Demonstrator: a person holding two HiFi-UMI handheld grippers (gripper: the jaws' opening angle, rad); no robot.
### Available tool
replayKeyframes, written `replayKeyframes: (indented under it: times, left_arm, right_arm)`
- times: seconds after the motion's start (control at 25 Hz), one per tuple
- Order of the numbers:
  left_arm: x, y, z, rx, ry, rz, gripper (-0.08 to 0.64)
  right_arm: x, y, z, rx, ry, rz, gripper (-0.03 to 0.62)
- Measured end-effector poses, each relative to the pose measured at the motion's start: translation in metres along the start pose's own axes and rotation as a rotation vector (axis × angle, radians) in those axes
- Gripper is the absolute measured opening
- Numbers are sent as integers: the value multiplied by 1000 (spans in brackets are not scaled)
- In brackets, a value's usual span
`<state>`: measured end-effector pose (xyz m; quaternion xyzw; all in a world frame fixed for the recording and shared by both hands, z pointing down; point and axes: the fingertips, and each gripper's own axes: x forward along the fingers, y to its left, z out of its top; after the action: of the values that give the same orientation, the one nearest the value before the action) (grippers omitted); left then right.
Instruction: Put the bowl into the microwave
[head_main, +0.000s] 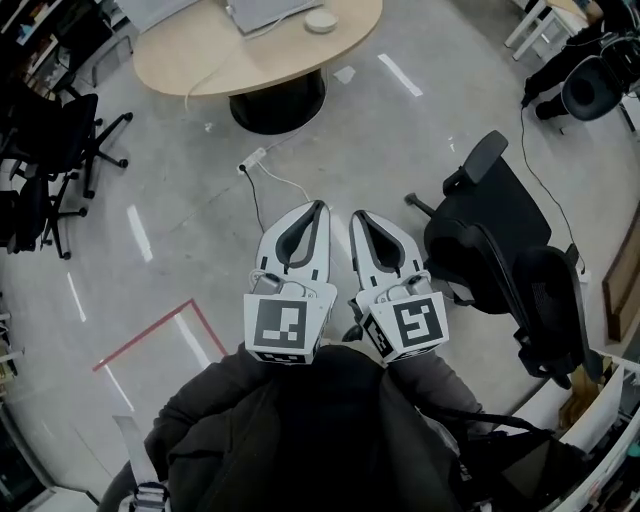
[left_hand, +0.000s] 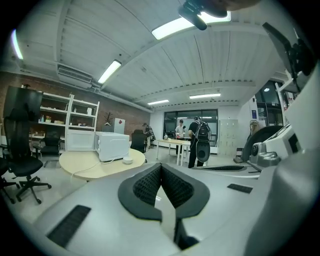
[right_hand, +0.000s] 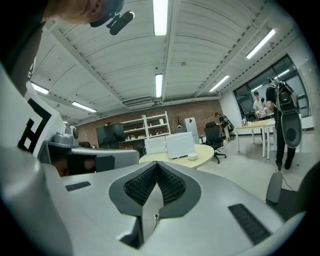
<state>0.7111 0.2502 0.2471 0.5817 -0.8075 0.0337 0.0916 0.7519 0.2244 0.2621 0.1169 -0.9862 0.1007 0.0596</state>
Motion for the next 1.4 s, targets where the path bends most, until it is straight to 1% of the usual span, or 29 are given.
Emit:
replayKeyframes:
  times: [0.12,0.32,0.44,0.6,0.8,1.04,1.2,1.4]
  left_arm:
    - [15,31,7,-15,-10,0,9]
    - [33,75,40,-29,-85,6,9]
    - [36,86,57,-32,-130,-2,9]
    - [42,92,68,-37,-149,-15,9]
    - [55,90,68,-18,-140,-29,9]
    - [89,100,65,-7,-131,0,9]
    - [128,104,65,6,-110,12,9]
    - [194,113,53,3,-27,15,9]
  right_arm:
    - [36,5,9,-10,3,12,8]
    - [79,20,36,-69,-9,38,8]
    - [90,17,55,-88,-31,13,8]
    - [97,17,69,-108,-49,0,8]
    - [105,5,73,-103,-72,-6,8]
    - [130,-24,73,-79,-95,1,8]
    - [156,-56,77,-66,-100,2,8]
    - [204,-111,75,-22,-70,0,8]
